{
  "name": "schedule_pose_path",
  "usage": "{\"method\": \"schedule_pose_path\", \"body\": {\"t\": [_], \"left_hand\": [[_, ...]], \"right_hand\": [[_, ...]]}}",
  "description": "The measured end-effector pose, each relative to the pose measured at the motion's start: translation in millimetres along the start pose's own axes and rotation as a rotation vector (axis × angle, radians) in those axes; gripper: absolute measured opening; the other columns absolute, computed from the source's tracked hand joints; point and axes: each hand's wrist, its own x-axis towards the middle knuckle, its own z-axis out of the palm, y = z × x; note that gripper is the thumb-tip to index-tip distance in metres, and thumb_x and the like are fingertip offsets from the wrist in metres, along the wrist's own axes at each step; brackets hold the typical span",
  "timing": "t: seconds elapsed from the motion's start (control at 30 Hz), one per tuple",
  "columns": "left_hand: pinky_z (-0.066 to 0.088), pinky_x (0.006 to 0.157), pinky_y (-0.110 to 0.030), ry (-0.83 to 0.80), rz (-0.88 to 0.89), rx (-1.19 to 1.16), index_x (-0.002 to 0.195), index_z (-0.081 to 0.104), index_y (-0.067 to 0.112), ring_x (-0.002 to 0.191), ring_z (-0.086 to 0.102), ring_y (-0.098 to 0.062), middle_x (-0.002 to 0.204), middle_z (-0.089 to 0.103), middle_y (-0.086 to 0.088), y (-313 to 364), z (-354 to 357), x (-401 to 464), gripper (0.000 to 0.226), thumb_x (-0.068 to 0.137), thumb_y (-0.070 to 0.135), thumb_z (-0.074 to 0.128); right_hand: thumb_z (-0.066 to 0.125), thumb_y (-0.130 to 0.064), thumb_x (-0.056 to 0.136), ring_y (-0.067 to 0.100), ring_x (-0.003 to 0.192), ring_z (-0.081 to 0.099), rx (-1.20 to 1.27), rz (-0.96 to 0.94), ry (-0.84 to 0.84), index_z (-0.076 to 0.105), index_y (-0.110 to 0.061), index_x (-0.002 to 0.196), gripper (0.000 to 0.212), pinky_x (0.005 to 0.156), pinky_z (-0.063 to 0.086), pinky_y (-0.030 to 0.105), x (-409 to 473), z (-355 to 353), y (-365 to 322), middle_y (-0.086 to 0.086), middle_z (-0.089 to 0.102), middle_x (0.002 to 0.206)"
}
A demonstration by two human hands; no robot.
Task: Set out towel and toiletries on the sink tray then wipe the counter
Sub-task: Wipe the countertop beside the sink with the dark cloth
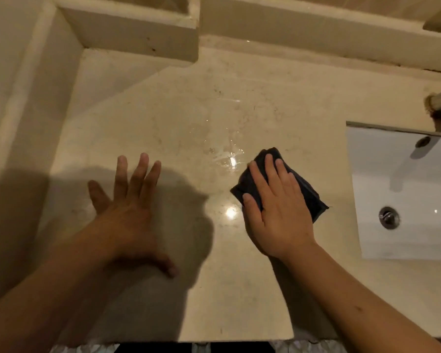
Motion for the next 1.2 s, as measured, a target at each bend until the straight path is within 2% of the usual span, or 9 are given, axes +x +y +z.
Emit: {"method": "schedule_pose_path", "body": {"t": [0.1,0.23,0.4,0.63,0.73,0.8,0.9,1.03,1.2], "left_hand": [[-0.015,0.104,-0.074,-0.029,0.001,-0.006,0.141,-0.045,0.032,0.134,-0.051,-0.026,0.15,-0.051,0.009,-1,-3,2,0.187,-0.007,0.102,0.045],[-0.006,0.106,-0.077,-0.048,0.02,-0.016,0.142,-0.043,0.033,0.138,-0.047,-0.027,0.153,-0.045,0.01,-6,-8,5,0.185,-0.007,0.102,0.043],[-0.02,0.103,-0.075,-0.069,0.064,-0.028,0.14,-0.043,0.033,0.131,-0.054,-0.028,0.148,-0.052,0.009,-11,-16,6,0.18,0.001,0.099,0.052],[-0.033,0.094,-0.066,-0.084,0.08,-0.135,0.126,-0.059,0.031,0.126,-0.059,-0.02,0.135,-0.063,0.016,-14,-17,9,0.183,0.008,0.092,0.068],[-0.024,0.099,-0.071,-0.07,0.052,-0.165,0.127,-0.058,0.03,0.127,-0.058,-0.019,0.132,-0.065,0.016,-14,-15,12,0.186,0.004,0.09,0.069],[-0.021,0.101,-0.072,-0.059,0.032,-0.174,0.128,-0.058,0.028,0.125,-0.06,-0.017,0.13,-0.067,0.014,-15,-13,15,0.188,-0.001,0.092,0.064],[-0.028,0.099,-0.065,-0.013,0.013,-0.223,0.13,-0.056,0.023,0.126,-0.058,-0.011,0.131,-0.067,0.01,-17,-11,14,0.182,-0.007,0.098,0.038],[-0.036,0.092,-0.058,-0.001,0.043,-0.234,0.132,-0.055,0.02,0.129,-0.056,-0.013,0.138,-0.063,0.006,-18,-11,13,0.177,0.001,0.099,0.034],[-0.034,0.093,-0.058,-0.004,0.013,-0.173,0.137,-0.05,0.025,0.136,-0.05,-0.018,0.145,-0.057,0.002,-14,-13,10,0.181,0.002,0.101,0.044]], "right_hand": [[0.021,-0.051,0.107,0.018,0.156,-0.002,-0.025,0.081,0.015,0.016,-0.027,0.162,0.061,0.126,0.002,0.039,-17,-8,39,0.002,0.005,0.17],[0.018,-0.05,0.106,0.015,0.156,-0.008,-0.033,0.18,0.0,0.013,-0.024,0.162,0.063,0.126,-0.001,0.036,-53,-11,62,0.005,0.002,0.17],[0.015,-0.051,0.102,0.017,0.156,-0.009,-0.02,0.298,-0.013,0.007,-0.024,0.16,0.064,0.126,0.004,0.045,-70,-5,36,0.005,-0.001,0.169],[0.02,-0.047,0.105,0.022,0.157,-0.001,-0.074,0.032,-0.077,0.015,-0.021,0.162,0.063,0.124,0.004,0.045,-59,16,-52,0.007,0.008,0.17],[0.022,-0.048,0.106,0.022,0.157,-0.002,-0.101,-0.148,-0.099,0.015,-0.024,0.162,0.062,0.124,0.003,0.045,-31,23,-86,0.004,0.006,0.17],[0.023,-0.049,0.106,0.022,0.157,-0.002,-0.088,-0.26,-0.101,0.017,-0.025,0.162,0.062,0.124,0.003,0.046,-7,25,-104,0.004,0.007,0.17],[0.027,-0.05,0.105,0.023,0.157,0.001,-0.081,-0.389,-0.09,0.021,-0.026,0.161,0.061,0.125,0.006,0.047,31,25,-120,0.005,0.012,0.17],[0.031,-0.052,0.104,0.025,0.156,0.008,-0.073,-0.426,-0.056,0.026,-0.03,0.16,0.06,0.126,0.008,0.046,79,17,-120,0.006,0.018,0.169],[0.022,-0.056,0.103,0.02,0.156,-0.001,-0.043,-0.265,-0.061,0.019,-0.035,0.161,0.061,0.126,-0.002,0.04,109,4,-93,0.002,0.006,0.171]]}}
